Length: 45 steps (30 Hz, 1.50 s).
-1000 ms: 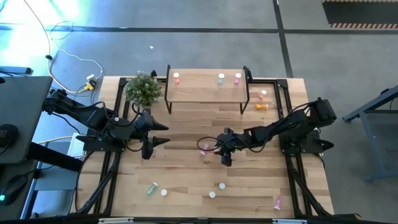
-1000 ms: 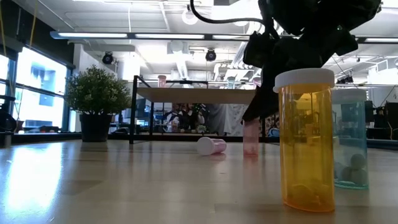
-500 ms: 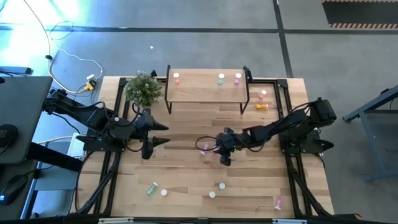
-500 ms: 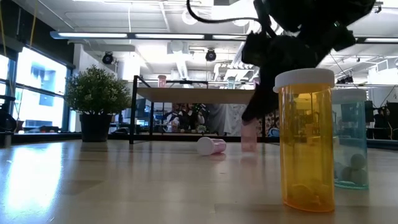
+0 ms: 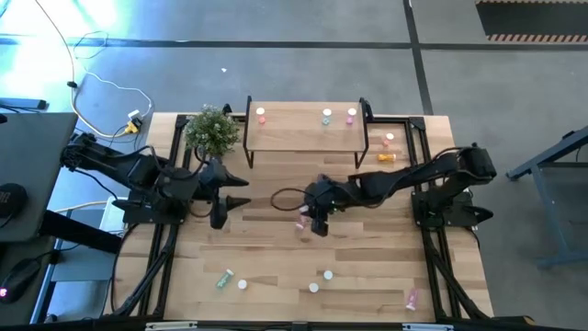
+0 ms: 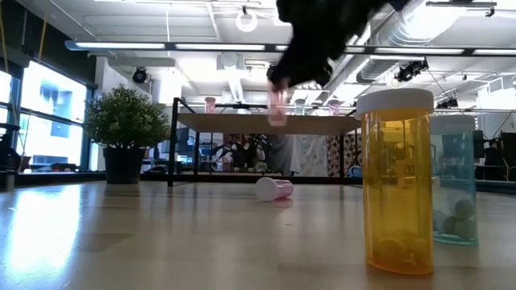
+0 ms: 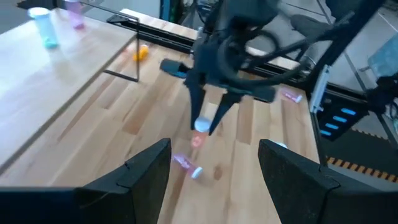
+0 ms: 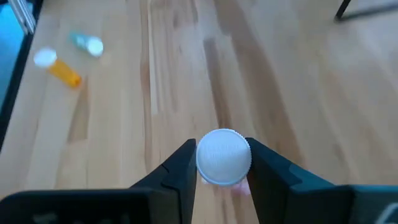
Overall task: Pick and place medicine bottles onto shelf by color
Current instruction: Put the bottom pink pill bottle on the shelf aligned with the other pink pill bottle
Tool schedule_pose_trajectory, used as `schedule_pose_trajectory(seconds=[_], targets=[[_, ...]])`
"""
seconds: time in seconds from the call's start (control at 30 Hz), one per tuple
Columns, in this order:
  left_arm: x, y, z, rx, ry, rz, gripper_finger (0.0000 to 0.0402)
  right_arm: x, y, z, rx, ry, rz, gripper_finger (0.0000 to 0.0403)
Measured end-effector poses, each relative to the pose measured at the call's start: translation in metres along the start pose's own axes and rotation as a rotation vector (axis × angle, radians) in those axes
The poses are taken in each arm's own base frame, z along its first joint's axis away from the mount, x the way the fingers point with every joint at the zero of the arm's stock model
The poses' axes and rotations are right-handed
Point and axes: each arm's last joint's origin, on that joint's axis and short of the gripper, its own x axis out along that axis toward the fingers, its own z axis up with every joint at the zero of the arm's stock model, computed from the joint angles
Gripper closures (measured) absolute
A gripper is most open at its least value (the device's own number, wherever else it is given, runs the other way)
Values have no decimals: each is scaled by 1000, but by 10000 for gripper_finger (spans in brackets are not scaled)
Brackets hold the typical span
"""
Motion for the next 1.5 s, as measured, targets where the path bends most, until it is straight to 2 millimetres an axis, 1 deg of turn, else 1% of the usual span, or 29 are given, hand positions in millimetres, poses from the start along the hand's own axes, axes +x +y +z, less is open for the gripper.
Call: schedule_pose_trajectory(seconds=[0.27,0.47,0.7,0.87,1.03,1.17,1.27,1.37,1.5], targets=[[-7,21,1,13,54,43,170,-27,-13,56,-21,-131,-47,297],[-5,30,4,52,59,51,170,-46,-32,90,-42,-238,-96,297],[-2,41,8,46,47,113,170,-69,-66,119,-101,-331,-182,297],[0,54,12,10,38,171,170,-85,-91,134,-140,-378,-175,297],[2,65,15,-22,29,223,170,-98,-111,149,-193,-418,-223,297],[2,71,17,-40,26,248,170,-99,-128,163,-205,-416,-222,297],[2,73,17,-47,31,239,170,-93,-139,176,-201,-416,-224,297],[2,73,17,-48,34,231,170,-80,-149,186,-211,-371,-232,297],[2,73,17,-48,36,231,170,-59,-155,191,-227,-271,-220,297]])
